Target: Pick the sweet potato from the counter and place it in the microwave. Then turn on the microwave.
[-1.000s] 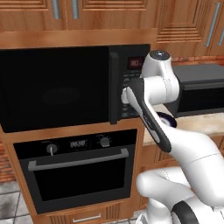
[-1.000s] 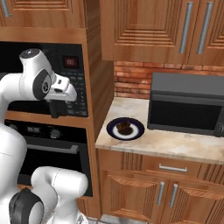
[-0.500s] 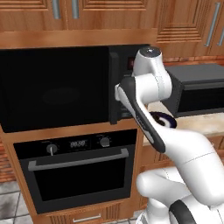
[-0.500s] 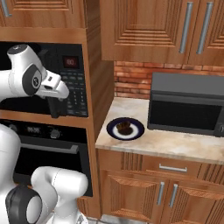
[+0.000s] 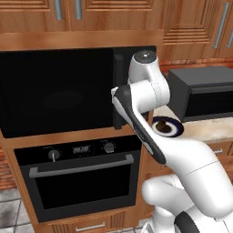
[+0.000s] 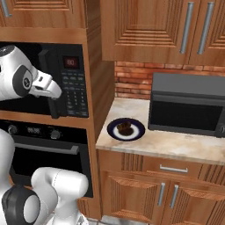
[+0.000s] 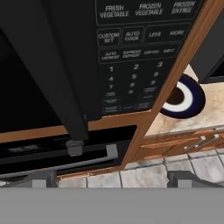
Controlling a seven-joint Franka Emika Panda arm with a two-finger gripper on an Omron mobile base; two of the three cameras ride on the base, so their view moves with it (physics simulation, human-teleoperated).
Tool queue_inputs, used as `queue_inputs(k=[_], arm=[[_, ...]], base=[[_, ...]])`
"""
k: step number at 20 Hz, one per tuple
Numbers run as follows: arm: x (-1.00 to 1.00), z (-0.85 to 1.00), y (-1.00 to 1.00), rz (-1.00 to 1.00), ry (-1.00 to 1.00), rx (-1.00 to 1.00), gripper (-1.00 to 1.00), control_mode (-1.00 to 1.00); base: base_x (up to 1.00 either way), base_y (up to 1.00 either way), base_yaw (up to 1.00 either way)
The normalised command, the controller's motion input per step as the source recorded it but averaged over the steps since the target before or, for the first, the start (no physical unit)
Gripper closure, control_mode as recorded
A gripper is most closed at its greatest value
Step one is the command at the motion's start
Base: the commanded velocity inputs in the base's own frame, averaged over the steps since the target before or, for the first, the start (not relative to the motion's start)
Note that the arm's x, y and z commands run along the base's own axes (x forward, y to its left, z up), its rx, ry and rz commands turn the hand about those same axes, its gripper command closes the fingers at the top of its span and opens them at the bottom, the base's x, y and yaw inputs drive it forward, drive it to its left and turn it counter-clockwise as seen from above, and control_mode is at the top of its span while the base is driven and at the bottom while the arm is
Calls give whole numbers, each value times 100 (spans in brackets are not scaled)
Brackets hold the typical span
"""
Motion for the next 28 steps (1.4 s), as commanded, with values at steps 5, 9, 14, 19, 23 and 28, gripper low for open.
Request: queue_inputs(k=[5,9,14,19,23,28], arm=[[3,0,12,-1,-7,-1,-100,-100],[6,0,13,0,-8,-1,-100,-100],[4,0,21,0,-7,-1,-100,-100],[7,0,16,0,-5,-1,-100,-100],[6,0,7,0,-6,-2,-100,-100],[2,0,2,0,-7,-4,-100,-100]], base=[[0,0,0],[0,0,0],[0,0,0],[0,0,0],[0,0,0],[0,0,0]])
